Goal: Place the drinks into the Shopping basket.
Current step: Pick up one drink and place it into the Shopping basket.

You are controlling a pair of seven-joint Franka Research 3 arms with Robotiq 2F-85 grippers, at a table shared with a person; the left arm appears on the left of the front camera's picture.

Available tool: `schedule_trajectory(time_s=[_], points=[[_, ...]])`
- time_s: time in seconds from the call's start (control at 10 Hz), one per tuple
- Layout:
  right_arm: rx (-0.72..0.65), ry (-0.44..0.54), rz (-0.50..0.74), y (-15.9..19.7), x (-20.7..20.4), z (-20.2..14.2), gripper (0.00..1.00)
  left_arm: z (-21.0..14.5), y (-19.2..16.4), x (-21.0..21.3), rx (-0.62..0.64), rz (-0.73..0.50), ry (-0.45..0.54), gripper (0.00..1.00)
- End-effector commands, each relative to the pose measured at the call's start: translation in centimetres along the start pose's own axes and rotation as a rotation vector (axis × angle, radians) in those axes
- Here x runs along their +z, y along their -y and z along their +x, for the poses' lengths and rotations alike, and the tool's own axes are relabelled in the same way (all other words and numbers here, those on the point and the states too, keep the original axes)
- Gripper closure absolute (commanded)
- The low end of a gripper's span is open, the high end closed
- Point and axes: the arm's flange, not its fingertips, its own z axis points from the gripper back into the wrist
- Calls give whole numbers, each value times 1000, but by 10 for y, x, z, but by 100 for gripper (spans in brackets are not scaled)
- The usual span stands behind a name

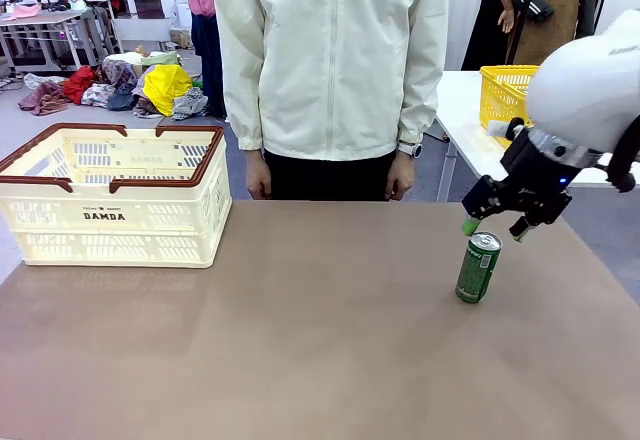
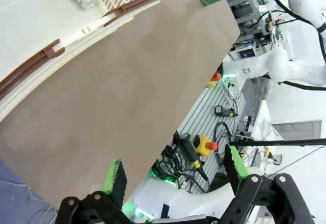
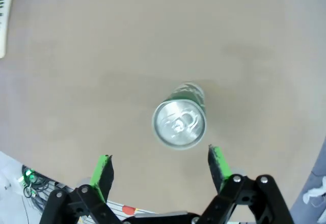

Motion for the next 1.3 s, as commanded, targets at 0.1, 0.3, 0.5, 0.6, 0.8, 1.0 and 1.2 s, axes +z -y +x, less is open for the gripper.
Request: schedule_trajectory(time_s=[0.1, 0.3, 0.5, 0.6, 0.8, 1.0, 1.2], points=[[-90, 10, -136, -4, -10, 14, 0, -2, 2, 0, -1, -2, -4, 0], [-138, -4, -189, -6, -17, 19, 0, -2, 2, 0, -1, -2, -4, 0], [-166, 5, -186, -9, -20, 23, 0, -2, 2, 0, -1, -2, -4, 0], [-165, -2, -184, -9, -21, 24, 0, -2, 2, 0, -1, -2, -4, 0], [-158, -12, -195, -10, -28, 27, 0, -2, 2, 0, -1, -2, -4, 0], [-155, -41, -203, -9, -41, 28, 0, -2, 2, 0, -1, -2, -4, 0], [-156, -72, -211, -8, -55, 27, 0, -2, 2, 0, -1, -2, -4, 0]])
